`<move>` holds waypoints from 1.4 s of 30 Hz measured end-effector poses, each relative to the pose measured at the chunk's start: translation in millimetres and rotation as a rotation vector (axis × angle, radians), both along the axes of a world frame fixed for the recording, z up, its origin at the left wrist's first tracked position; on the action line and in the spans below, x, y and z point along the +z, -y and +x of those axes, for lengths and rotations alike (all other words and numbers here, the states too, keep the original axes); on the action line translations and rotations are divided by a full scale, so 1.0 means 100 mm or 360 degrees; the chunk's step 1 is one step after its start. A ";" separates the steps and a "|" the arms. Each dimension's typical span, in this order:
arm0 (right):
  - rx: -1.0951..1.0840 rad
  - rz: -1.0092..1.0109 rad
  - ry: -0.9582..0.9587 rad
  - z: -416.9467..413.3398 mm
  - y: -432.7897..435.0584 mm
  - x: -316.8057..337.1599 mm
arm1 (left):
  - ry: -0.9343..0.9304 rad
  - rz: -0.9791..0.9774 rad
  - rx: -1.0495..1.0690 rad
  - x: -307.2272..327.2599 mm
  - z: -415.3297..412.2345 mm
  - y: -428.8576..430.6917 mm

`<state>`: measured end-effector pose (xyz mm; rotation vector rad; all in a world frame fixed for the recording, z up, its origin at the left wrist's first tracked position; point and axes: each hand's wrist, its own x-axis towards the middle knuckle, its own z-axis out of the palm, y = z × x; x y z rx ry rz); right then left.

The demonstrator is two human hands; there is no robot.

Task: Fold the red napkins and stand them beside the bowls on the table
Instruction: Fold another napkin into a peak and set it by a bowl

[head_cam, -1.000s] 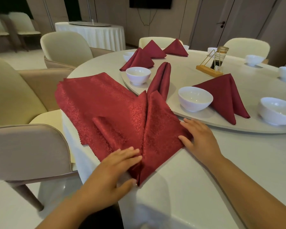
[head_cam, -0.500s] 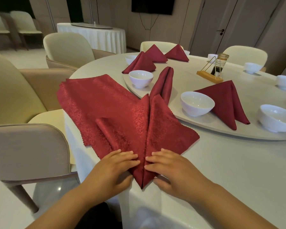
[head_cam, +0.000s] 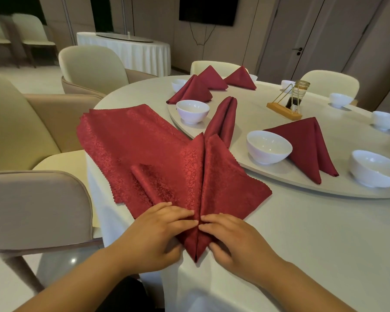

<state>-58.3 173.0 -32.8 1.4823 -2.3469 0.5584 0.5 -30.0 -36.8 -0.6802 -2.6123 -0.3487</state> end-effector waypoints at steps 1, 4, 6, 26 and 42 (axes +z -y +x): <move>-0.0019 0.0002 -0.0025 -0.01 -0.01 0.00 | 0.0023 -0.0009 0.0007 0.01 -0.01 -0.01; -0.0074 0.0043 -0.0088 -0.06 -0.05 0.02 | 0.0058 -0.0061 -0.0005 0.03 -0.08 -0.04; -0.0110 0.0082 -0.0124 -0.08 -0.06 0.05 | 0.0069 -0.0046 -0.0017 0.03 -0.13 -0.05; -0.0467 -0.0468 0.0414 -0.03 0.02 1.10 | 0.0426 0.1000 0.0124 1.28 -0.04 -0.08; -0.0234 -0.0752 0.1201 0.32 -0.23 1.84 | 0.1040 0.1802 0.0059 2.03 0.19 -0.31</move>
